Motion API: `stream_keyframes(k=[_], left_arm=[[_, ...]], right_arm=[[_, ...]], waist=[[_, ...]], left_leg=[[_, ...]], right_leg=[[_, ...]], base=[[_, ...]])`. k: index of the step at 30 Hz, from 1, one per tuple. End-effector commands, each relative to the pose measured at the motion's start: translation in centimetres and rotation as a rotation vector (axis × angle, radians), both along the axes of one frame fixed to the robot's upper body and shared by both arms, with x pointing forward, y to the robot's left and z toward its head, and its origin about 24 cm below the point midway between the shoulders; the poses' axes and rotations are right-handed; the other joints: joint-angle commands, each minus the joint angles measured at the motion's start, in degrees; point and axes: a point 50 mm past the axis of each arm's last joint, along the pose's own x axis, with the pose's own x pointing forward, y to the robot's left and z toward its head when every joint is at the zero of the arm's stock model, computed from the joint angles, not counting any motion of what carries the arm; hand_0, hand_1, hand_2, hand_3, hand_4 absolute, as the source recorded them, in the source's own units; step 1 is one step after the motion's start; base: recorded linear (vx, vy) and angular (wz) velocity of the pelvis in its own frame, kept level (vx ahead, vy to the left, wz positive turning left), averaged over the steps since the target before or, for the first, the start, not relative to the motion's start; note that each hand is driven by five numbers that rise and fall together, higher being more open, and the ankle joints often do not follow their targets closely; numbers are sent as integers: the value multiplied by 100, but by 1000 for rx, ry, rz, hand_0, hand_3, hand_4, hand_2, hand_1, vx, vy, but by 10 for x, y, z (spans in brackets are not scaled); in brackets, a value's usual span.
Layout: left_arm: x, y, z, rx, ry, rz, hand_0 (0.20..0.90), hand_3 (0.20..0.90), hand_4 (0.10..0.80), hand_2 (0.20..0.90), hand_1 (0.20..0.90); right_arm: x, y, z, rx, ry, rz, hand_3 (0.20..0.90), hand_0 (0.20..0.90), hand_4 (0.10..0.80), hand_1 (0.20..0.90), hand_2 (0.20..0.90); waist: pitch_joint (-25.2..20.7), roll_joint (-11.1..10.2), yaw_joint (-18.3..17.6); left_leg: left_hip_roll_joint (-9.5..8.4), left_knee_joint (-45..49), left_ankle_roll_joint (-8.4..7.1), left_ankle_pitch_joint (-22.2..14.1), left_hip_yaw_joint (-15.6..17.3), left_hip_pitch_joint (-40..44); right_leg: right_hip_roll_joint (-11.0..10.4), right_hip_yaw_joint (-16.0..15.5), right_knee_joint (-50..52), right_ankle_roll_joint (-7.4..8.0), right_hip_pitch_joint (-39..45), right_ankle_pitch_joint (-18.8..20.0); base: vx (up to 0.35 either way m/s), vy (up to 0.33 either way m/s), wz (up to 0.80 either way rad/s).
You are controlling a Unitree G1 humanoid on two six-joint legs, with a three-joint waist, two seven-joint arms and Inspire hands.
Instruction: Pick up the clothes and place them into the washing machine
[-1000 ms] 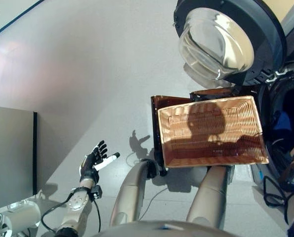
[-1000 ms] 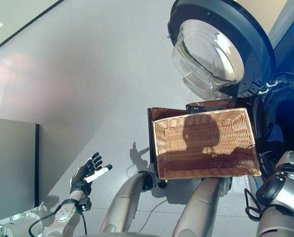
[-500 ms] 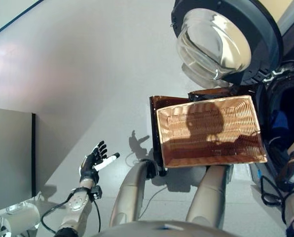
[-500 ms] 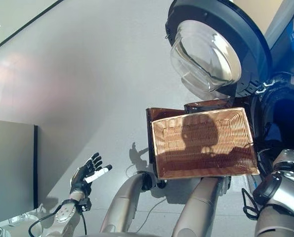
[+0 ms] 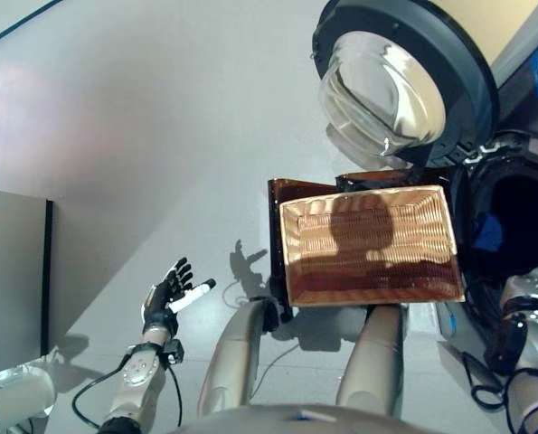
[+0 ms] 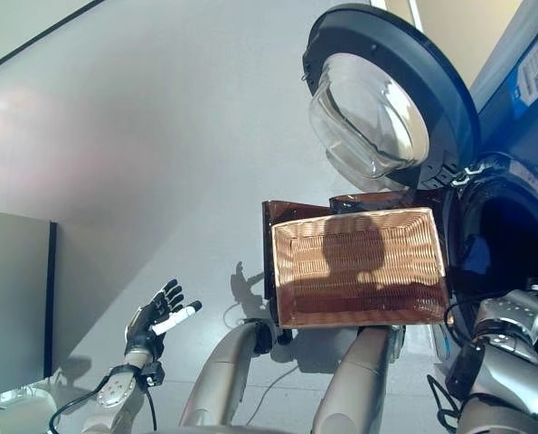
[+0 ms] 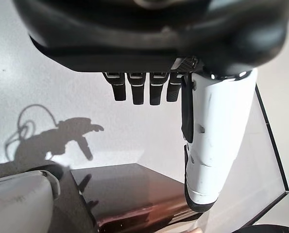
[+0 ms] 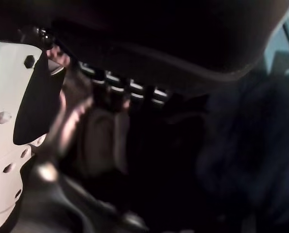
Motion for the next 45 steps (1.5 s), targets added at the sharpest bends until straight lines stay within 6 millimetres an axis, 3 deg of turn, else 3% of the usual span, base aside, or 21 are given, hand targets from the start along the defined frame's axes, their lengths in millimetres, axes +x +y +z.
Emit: stream_keyframes(k=[1, 8, 11, 13, 14, 16, 18, 19, 20, 21, 22, 23, 26, 38, 45], left_arm=[[-3, 46, 17, 122, -84, 93, 900, 900, 800, 900, 900], [-6, 45, 15, 128, -82, 109, 900, 900, 800, 900, 900], [-4, 46, 18, 151, -102, 112, 900, 900, 800, 900, 900], [-4, 46, 18, 151, -101, 113, 900, 900, 800, 900, 900], [-4, 47, 19, 157, -106, 111, 900, 900, 800, 900, 900], [-5, 49, 19, 167, -103, 113, 900, 900, 800, 900, 900], [-5, 51, 21, 180, -105, 105, 900, 900, 800, 900, 900], [-5, 52, 22, 187, -108, 97, 900, 900, 800, 900, 900], [-5, 53, 22, 187, -108, 98, 900, 900, 800, 900, 900], [-5, 54, 23, 192, -108, 93, 900, 900, 800, 900, 900], [-5, 54, 23, 192, -109, 95, 900, 900, 800, 900, 900], [-4, 54, 24, 201, -109, 82, 900, 900, 800, 900, 900], [-4, 53, 25, 210, -107, 72, 900, 900, 800, 900, 900], [3, 44, 33, 200, -147, 40, 900, 900, 800, 900, 900], [4, 43, 33, 197, -146, 47, 900, 900, 800, 900, 900]], right_arm=[[-13, -18, 23, -229, 148, 12, 900, 900, 800, 900, 900], [5, 6, 7, -391, 430, 253, 900, 900, 800, 900, 900], [18, 23, 12, -596, 583, 372, 900, 900, 800, 900, 900], [18, 24, 11, -596, 586, 371, 900, 900, 800, 900, 900], [23, 30, 16, -717, 691, 425, 900, 900, 800, 900, 900], [24, 30, 17, -765, 772, 441, 900, 900, 800, 900, 900], [27, 31, 13, -860, 963, 511, 900, 900, 800, 900, 900], [29, 30, 11, -970, 1166, 578, 900, 900, 800, 900, 900], [30, 31, 11, -972, 1166, 578, 900, 900, 800, 900, 900], [30, 29, 11, -1041, 1301, 589, 900, 900, 800, 900, 900], [31, 30, 11, -1043, 1301, 589, 900, 900, 800, 900, 900], [35, 31, 9, -1117, 1440, 625, 900, 900, 800, 900, 900], [40, 33, 5, -1172, 1612, 662, 900, 900, 800, 900, 900], [48, 33, 4, -1010, 1678, 650, 900, 900, 800, 900, 900], [37, 36, -14, -857, 1644, 652, 900, 900, 800, 900, 900]], waist=[[-447, -470, 31], [-449, -697, 11], [-420, -751, -35], [-422, -752, -39], [-410, -761, -46], [-411, -760, -43], [-411, -750, -13], [-407, -745, 32], [-407, -742, 22], [-406, -732, 50], [-405, -730, 41], [-393, -703, 73], [-367, -666, 126], [-273, -524, 300], [-236, -483, 330]], left_leg=[[84, -754, -339, 300, -201, 385], [181, -1205, -379, 493, -241, 775], [183, -1236, -381, 522, -269, 819], [183, -1235, -381, 522, -272, 818], [184, -1198, -372, 516, -277, 792], [180, -1164, -368, 512, -287, 764], [166, -1095, -365, 508, -294, 705], [152, -1088, -365, 519, -290, 687], [152, -1085, -365, 517, -291, 684], [146, -1082, -363, 523, -294, 673], [146, -1079, -363, 521, -295, 671], [142, -1059, -363, 524, -298, 640], [126, -1022, -359, 534, -317, 577], [100, -853, -343, 519, -307, 376], [109, -787, -329, 495, -278, 325]], right_leg=[[223, -154, -751, -539, 256, 888], [283, -291, -1149, -503, 651, 1023], [292, -309, -1213, -494, 693, 1048], [291, -312, -1213, -494, 695, 1047], [281, -289, -1200, -494, 683, 1064], [275, -278, -1179, -495, 654, 1070], [255, -277, -1150, -498, 611, 1076], [253, -262, -1158, -497, 603, 1086], [253, -263, -1156, -497, 601, 1085], [250, -253, -1156, -496, 590, 1092], [251, -254, -1154, -496, 588, 1091], [245, -247, -1138, -497, 565, 1090], [235, -247, -1106, -507, 524, 1088], [212, -185, -939, -544, 310, 1078], [216, -169, -873, -559, 251, 1071]], base=[[40, -56, 6], [34, -47, -5], [5, -25, -2], [0, 0, 0], [0, 0, 0], [0, 0, 0], [0, 0, 0], [0, 0, 0], [0, 0, 0], [0, 0, 0], [0, 0, 0], [0, 0, 0], [-13, 3, 3], [-9, 10, 3], [-3, 7, 4]])
